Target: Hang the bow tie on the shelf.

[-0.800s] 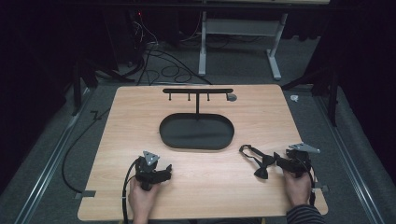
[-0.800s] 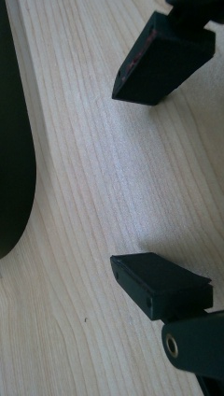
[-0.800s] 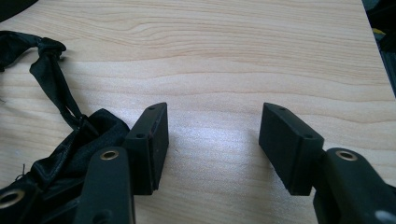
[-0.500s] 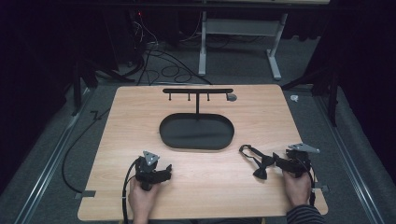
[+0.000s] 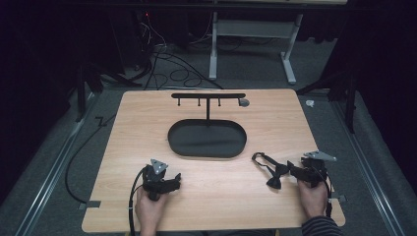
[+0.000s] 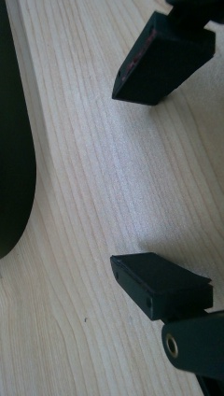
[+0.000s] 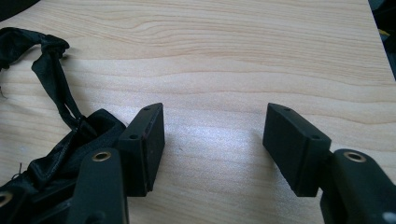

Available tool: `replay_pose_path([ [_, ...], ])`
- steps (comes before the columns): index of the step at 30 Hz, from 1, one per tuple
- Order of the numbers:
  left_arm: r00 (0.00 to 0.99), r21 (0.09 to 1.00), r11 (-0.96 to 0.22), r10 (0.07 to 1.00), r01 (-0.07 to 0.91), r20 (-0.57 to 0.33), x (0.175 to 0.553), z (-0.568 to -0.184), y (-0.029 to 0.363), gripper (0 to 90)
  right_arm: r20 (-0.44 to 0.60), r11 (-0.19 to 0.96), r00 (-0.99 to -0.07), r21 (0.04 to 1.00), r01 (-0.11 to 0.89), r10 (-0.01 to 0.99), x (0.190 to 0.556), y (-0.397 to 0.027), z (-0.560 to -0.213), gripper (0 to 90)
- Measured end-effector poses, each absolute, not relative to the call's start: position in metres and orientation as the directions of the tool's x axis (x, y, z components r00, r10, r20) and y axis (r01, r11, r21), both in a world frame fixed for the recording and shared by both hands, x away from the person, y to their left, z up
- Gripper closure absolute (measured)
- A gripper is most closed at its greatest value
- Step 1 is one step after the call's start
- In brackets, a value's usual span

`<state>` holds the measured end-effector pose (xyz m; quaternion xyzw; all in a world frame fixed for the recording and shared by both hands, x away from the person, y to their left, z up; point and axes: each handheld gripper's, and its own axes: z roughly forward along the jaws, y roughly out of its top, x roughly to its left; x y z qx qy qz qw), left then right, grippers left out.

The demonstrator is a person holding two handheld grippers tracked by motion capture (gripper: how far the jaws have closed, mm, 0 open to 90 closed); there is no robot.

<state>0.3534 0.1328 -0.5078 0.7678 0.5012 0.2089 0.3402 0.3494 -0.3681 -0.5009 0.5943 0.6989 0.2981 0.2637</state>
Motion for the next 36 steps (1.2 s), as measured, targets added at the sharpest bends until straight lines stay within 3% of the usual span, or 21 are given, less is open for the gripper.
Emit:
replay_pose_path([
  [26,0.409,0.733,-0.265,0.912,0.627,-0.020,0.3538,-0.5079,0.1327,17.4,-0.009,0.113,-0.155,0.729,0.675,0.988,0.3503,-0.3658,-0.5008,38.7],
  [36,0.409,0.733,-0.265,0.912,0.627,-0.021,0.3538,-0.5079,0.1327,17.4,0.024,0.100,-0.174,0.737,0.668,0.984,0.3482,-0.3668,-0.4937,48.4],
])
